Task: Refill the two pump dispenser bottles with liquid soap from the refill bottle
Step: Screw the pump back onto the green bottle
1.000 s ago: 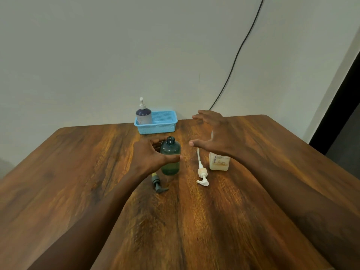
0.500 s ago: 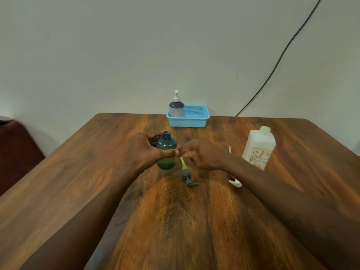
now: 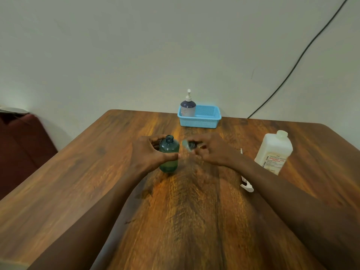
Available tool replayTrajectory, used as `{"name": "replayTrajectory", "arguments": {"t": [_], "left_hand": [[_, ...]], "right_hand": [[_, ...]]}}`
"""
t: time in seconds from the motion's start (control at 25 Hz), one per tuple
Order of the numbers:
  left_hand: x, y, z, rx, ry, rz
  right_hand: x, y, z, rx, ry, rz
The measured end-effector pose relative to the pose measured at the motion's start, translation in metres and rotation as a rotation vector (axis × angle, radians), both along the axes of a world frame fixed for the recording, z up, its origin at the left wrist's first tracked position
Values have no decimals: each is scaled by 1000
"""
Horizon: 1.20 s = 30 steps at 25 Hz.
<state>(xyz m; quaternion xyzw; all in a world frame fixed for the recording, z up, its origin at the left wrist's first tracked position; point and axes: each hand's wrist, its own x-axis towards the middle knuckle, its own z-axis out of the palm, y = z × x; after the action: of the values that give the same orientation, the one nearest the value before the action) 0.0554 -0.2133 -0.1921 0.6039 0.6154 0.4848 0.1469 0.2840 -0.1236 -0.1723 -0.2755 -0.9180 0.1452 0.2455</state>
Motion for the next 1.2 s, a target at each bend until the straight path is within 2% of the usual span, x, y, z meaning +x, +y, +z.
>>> {"name": "replayTrajectory", "arguments": {"t": [0.12, 0.24, 0.32, 0.4, 0.88, 1.2], "left_hand": [[6, 3, -1, -15, 10, 15], [15, 9, -2, -37, 16, 9], [23, 11, -1, -54, 27, 4], [29, 14, 0, -64, 62, -12], [43, 18, 3, -36, 32, -46], [56, 13, 12, -9, -23, -57]], "right_hand": [[-3, -2, 20, -75, 365, -128], [-6, -6, 41, -141, 650, -118], [-5, -6, 53, -203, 786, -73], [-2, -7, 61, -251, 841, -40], [12, -10, 71, -293, 767, 3], [4, -9, 54, -404, 533, 26]]}}
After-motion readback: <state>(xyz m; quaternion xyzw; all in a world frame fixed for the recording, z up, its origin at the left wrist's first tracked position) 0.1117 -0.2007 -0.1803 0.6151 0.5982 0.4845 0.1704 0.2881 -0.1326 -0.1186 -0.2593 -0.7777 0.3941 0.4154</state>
